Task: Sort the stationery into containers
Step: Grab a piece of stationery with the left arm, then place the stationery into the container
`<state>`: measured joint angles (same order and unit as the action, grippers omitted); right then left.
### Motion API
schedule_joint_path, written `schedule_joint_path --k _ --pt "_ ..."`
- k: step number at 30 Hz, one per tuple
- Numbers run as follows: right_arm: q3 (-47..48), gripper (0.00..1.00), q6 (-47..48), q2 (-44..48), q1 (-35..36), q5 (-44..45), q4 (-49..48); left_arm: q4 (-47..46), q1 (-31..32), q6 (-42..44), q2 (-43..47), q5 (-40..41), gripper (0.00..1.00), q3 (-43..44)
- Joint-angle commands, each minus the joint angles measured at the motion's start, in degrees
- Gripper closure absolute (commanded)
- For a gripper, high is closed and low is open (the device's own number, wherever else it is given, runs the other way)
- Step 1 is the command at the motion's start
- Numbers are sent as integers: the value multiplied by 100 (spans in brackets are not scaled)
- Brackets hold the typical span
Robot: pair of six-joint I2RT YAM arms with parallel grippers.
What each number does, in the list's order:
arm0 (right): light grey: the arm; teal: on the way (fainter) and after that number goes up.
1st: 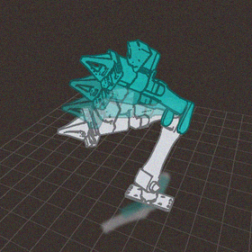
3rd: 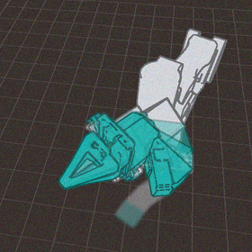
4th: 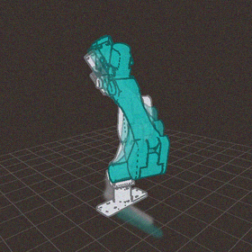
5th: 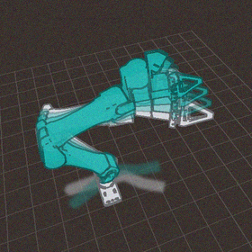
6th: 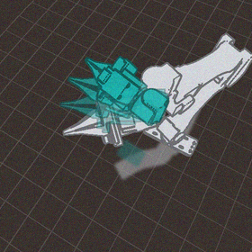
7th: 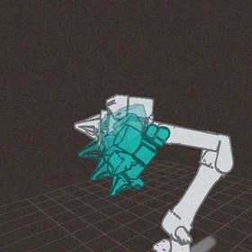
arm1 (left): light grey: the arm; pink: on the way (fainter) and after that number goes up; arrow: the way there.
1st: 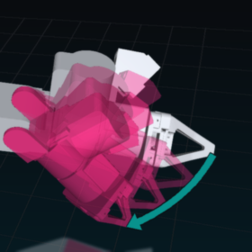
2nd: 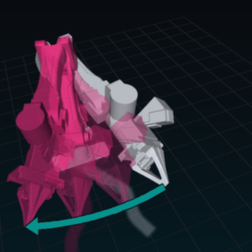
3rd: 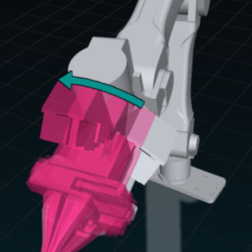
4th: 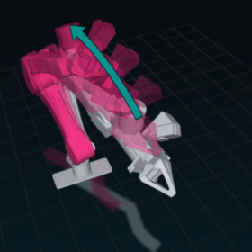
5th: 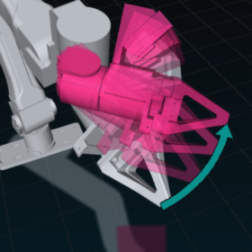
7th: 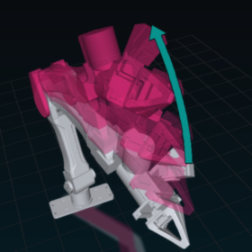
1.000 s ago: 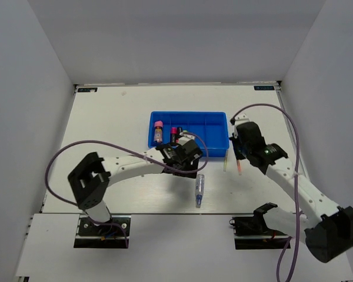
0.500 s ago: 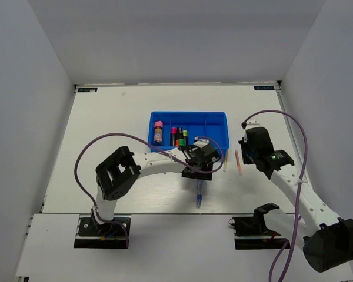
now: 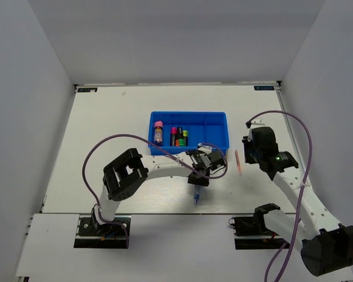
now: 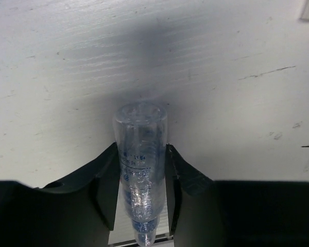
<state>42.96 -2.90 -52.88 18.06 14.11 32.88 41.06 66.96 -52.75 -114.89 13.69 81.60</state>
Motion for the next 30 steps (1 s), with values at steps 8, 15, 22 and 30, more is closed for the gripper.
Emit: schedule_joint_path --k 8,15,22,30 --pt "-68 100 175 287 -110 -242 -142 1430 -42 994 81 494 99 2367" --pt "-95 70 228 358 -128 -356 -168 1845 -989 1302 -332 319 99 4118" --pt "-112 65 219 331 -119 -453 -168 704 -1853 1574 -587 -51 99 4188" --pt "-104 64 211 340 -111 -453 -160 219 -2301 1593 -1035 -182 98 4136"
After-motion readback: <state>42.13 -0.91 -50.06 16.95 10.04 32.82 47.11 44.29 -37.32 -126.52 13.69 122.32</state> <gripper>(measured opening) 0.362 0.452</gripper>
